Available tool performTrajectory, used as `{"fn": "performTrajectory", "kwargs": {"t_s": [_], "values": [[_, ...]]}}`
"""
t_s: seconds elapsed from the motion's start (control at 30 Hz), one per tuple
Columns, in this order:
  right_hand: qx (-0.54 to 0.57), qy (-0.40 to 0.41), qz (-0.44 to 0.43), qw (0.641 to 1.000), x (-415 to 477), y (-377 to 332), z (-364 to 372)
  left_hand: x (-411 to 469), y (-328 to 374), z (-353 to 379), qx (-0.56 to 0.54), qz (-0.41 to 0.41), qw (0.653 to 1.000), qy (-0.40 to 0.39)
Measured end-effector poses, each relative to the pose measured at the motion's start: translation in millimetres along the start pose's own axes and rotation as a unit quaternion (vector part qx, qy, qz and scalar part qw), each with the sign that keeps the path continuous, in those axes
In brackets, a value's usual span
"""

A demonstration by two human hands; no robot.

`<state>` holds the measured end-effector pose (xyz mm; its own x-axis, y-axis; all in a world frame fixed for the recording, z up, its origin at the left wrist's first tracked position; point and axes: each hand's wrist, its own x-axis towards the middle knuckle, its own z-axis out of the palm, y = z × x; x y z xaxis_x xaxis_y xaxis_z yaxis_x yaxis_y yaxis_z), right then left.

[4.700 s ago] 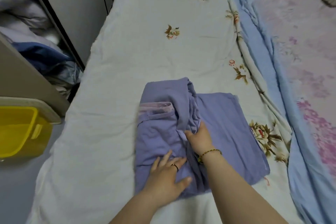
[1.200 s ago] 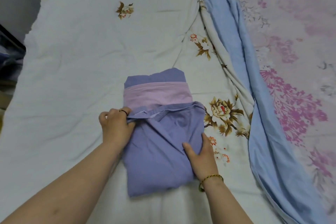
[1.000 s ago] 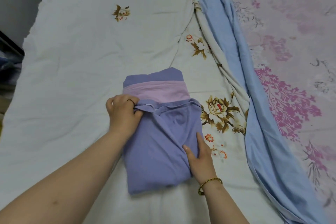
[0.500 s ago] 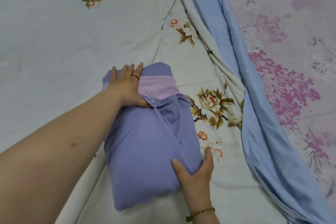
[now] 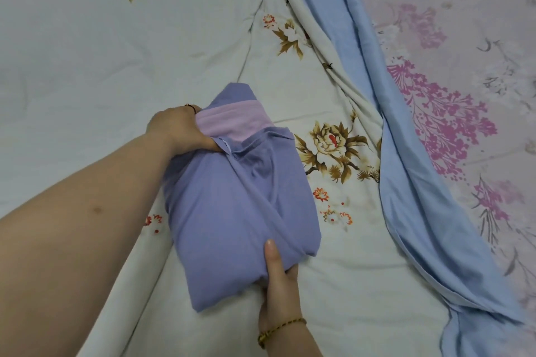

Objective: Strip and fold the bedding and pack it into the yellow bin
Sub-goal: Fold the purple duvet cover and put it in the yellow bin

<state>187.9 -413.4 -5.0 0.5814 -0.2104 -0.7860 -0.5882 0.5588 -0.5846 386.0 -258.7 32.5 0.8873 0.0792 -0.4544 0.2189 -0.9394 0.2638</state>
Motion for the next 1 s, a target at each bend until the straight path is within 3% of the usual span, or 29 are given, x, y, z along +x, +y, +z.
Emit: {"fn": "performTrajectory", "kwargs": {"t_s": [0.23, 0.4, 0.6, 0.8, 0.9, 1.0], "values": [[0.016, -0.046, -0.044, 0.998, 6, -6, 5, -17, -27, -3, -0.127, -0.041, 0.991, 0.017], [0.061, -0.02, -0.048, 0.997, 16, -5, 8, -19, -26, 1, -0.12, -0.043, 0.992, 0.015], [0.053, -0.085, -0.005, 0.995, 40, -13, 7, -6, -24, 5, -0.111, -0.057, 0.992, 0.028], [0.095, -0.087, 0.005, 0.992, 40, -16, 12, -10, -37, 5, -0.075, -0.016, 0.996, 0.039], [0.117, -0.065, 0.017, 0.991, 34, -30, 18, -47, -39, 5, -0.051, 0.051, 0.995, 0.067], [0.102, -0.064, 0.001, 0.993, 22, -50, 27, -105, -35, 18, -0.184, 0.09, 0.977, 0.056]]}}
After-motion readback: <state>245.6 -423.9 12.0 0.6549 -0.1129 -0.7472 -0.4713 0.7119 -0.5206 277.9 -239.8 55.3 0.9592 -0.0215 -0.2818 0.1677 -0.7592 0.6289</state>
